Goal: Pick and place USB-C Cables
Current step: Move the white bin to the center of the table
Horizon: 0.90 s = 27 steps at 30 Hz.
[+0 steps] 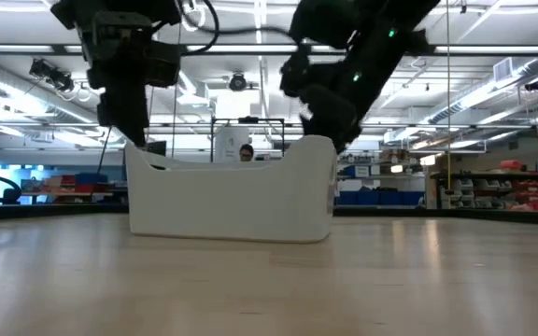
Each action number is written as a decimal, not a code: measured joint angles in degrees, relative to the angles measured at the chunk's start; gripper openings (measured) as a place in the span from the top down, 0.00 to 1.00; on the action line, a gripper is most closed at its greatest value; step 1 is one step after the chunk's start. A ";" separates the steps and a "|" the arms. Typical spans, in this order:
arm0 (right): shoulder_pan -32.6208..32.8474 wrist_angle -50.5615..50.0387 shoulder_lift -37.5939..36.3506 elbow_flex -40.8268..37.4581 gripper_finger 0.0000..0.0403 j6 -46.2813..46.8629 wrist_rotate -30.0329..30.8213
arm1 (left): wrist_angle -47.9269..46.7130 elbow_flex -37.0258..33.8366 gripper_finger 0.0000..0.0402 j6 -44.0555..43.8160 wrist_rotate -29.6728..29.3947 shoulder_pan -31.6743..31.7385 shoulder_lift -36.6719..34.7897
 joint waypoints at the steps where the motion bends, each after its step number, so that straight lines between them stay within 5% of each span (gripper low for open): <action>1: -0.33 0.47 0.79 0.09 0.57 0.06 -0.87 | -1.16 0.00 0.53 0.43 -0.09 0.10 -0.59; 10: -0.91 1.37 2.86 0.08 0.63 -3.02 -1.52 | -3.00 0.00 0.55 7.87 -6.97 -0.68 -3.16; 19: -1.96 -1.49 2.35 0.20 0.96 -10.92 -2.43 | -2.80 0.00 0.55 12.04 -15.17 -1.04 -3.21; 27: -3.72 -2.15 2.26 0.26 0.97 -18.28 -3.53 | -3.55 -0.57 0.55 13.83 -17.38 -1.41 -3.19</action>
